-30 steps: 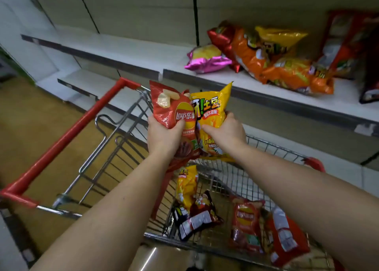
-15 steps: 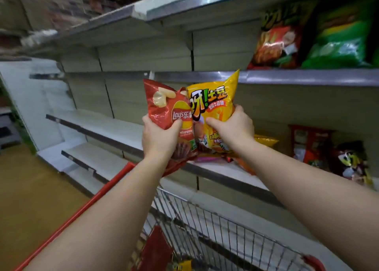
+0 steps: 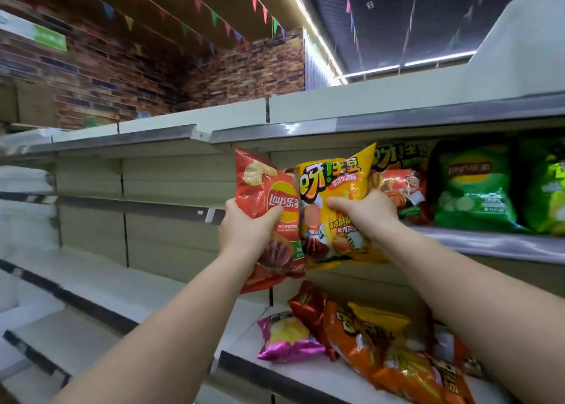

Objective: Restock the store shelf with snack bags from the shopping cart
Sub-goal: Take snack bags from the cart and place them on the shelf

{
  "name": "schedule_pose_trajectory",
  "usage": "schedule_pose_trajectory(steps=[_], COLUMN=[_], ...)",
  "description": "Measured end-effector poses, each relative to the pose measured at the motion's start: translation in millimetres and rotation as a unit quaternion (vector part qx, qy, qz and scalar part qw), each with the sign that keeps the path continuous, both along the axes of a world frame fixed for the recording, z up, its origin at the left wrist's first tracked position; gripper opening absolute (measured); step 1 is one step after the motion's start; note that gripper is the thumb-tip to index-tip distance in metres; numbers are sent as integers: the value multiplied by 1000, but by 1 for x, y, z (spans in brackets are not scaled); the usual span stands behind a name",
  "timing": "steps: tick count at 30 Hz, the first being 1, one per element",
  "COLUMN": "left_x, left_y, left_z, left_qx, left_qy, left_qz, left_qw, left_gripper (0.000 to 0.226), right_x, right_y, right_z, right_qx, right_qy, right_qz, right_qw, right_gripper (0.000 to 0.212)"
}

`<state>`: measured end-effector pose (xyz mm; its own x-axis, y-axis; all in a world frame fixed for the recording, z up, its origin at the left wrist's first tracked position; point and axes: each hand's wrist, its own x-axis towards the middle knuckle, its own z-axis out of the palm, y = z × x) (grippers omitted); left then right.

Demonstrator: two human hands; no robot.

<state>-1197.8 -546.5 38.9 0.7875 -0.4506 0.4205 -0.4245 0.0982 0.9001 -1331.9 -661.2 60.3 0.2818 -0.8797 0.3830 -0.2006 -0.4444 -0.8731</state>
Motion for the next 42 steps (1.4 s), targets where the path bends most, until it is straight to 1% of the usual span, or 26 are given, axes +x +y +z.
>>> schedule_pose_trajectory(steps=[2, 5, 10, 14, 16, 21, 26, 29, 32, 34, 37, 40, 42], left_x=[12, 27, 51, 70, 75, 80, 71, 68, 66, 67, 70, 77, 82], left_y=[-10, -23, -42, -59, -65, -73, -76, -79, -81, -84, -92, -106, -119], left_z=[7, 16, 29, 41, 48, 62, 64, 63, 61, 61, 65, 69, 71], left_qx=[0, 5, 28, 30, 39, 42, 35, 32, 32, 34, 31, 38, 35], left_qy=[3, 3, -4, 11, 13, 65, 85, 89, 102, 109, 116, 132, 143], left_qz=[-20, -36, -53, -76, -81, -122, -146, -148, -158, -171, -193, -212, -229], left_qw=[1000, 999, 998, 997, 996, 990, 985, 985, 982, 979, 974, 968, 962], left_gripper=[49, 51, 51, 58, 58, 57, 46, 46, 37, 35, 32, 46, 50], right_x=[6, 18, 38, 51, 53, 54, 55, 60, 69, 77, 87, 94, 96], right_y=[-8, -19, -40, -57, -63, -79, -93, -102, -110, -117, -132, -148, -158], right_z=[12, 23, 31, 36, 40, 46, 48, 49, 50, 51, 51, 49, 49], right_qx=[14, 39, 69, 95, 106, 125, 143, 147, 148, 155, 150, 143, 129], right_qy=[4, -17, -40, -69, -76, -87, -98, -96, -106, -104, -102, -78, -54], right_qz=[9, 15, 18, 19, 20, 33, 61, 75, 86, 89, 68, 32, -2], right_qw=[1000, 999, 997, 993, 991, 988, 983, 982, 979, 978, 981, 986, 990], right_gripper=[34, 29, 28, 29, 30, 32, 35, 31, 28, 29, 32, 32, 21])
